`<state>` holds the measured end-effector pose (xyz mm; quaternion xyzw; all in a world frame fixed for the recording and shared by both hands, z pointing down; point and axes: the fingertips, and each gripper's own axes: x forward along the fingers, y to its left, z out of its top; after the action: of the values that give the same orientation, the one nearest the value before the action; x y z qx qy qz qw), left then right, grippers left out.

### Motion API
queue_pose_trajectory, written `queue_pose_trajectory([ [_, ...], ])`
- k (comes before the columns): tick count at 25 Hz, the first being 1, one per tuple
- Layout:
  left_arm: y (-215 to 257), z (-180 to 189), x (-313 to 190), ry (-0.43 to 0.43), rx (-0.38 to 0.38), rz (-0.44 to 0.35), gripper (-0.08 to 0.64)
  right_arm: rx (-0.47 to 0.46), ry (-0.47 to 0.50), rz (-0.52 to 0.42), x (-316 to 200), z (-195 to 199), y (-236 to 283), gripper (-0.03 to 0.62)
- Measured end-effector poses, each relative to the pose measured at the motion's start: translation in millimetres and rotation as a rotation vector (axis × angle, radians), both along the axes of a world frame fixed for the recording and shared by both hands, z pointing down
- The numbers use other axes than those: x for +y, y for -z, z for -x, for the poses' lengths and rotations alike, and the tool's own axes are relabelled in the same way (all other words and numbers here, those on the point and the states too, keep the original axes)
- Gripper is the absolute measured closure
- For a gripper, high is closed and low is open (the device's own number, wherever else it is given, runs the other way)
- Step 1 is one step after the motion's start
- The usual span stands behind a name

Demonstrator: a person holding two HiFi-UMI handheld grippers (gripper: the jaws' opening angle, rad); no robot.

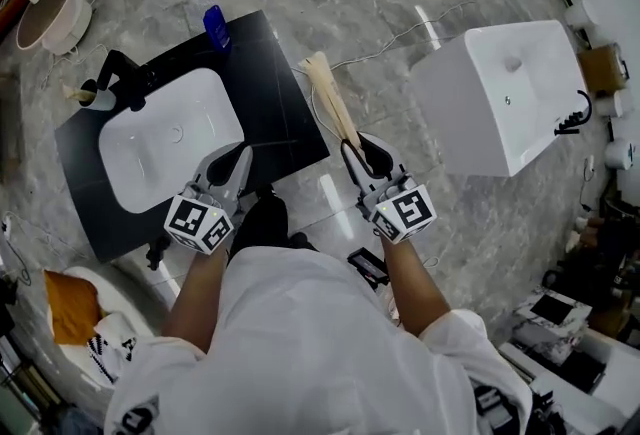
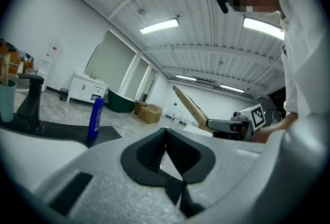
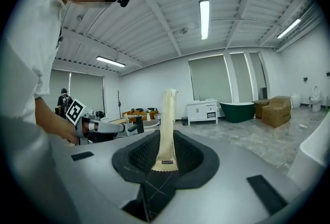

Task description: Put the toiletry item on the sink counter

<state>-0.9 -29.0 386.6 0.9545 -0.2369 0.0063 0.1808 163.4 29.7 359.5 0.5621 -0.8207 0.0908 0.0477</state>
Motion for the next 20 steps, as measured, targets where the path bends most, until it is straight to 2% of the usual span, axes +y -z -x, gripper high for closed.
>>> queue_pose_trajectory([
  [5, -16, 7, -41, 0.033, 0.017, 0.037, 0.545, 0.035, 0.07, 0.035, -57, 18, -8, 0.506],
  [13, -47, 25, -74, 0.083, 0.037, 0.108, 0.545, 0.143, 0.157, 0.144, -97, 39, -50, 0.506],
  [15, -57, 28, -79, 0.104, 0.031, 0.123, 0.545, 0.167, 0.189, 0.165, -106, 45, -65, 0.506],
  [20, -85, 29, -84, 0.153, -0.012, 0.144, 0.544, 0.153, 0.243, 0.19, -131, 51, -96, 0.506],
])
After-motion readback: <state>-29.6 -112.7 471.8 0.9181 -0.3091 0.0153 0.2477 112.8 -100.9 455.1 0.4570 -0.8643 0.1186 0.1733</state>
